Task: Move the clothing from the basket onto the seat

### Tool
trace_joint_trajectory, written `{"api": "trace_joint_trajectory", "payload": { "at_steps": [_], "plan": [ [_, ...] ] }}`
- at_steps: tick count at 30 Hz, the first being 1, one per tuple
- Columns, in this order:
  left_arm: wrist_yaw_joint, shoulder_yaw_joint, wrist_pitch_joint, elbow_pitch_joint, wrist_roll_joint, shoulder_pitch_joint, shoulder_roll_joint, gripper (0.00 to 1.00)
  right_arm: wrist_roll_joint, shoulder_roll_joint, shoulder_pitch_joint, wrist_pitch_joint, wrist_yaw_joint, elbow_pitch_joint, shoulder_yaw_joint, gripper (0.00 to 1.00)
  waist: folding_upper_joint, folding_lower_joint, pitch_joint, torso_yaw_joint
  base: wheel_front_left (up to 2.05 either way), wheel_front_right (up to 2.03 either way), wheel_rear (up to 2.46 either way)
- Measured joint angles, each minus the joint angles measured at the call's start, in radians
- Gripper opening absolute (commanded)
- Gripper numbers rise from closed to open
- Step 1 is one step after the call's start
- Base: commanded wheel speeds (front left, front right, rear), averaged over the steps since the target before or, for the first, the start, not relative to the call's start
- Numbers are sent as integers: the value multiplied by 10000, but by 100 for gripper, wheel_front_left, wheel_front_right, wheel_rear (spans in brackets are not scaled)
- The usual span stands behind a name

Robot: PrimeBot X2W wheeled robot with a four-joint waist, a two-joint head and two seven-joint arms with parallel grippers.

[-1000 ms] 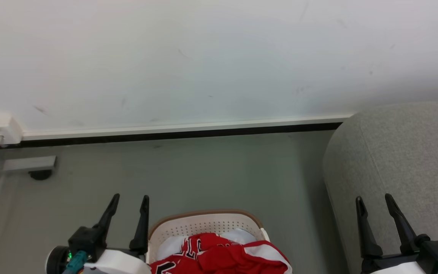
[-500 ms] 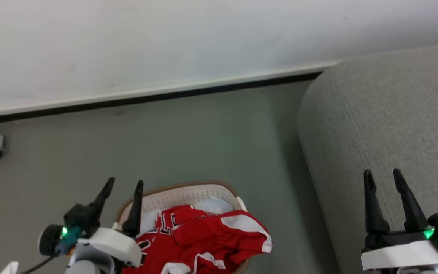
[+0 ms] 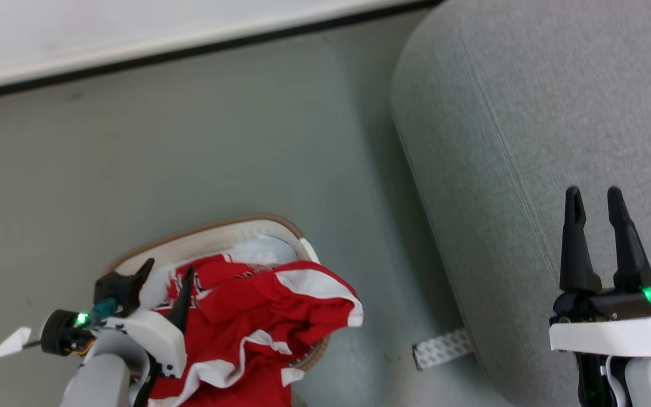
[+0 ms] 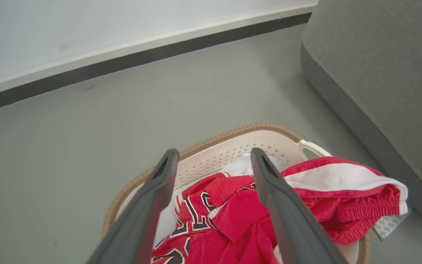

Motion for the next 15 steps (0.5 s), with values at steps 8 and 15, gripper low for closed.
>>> {"api": "trace_joint_trajectory", "payload": {
  "at_steps": [8,15],
  "plan": [
    [-19,-1743,86,2364,-629,-1302,575,100,443,0,-488,0,0,-698,163,100,0,0,1231,-669,0,0,0],
    [-25,-3154,612,3524,-1200,-2500,1076,100,589,0,-867,0,0,-1430,247,100,0,0,2319,-1145,0,0,0]
  ]
}}
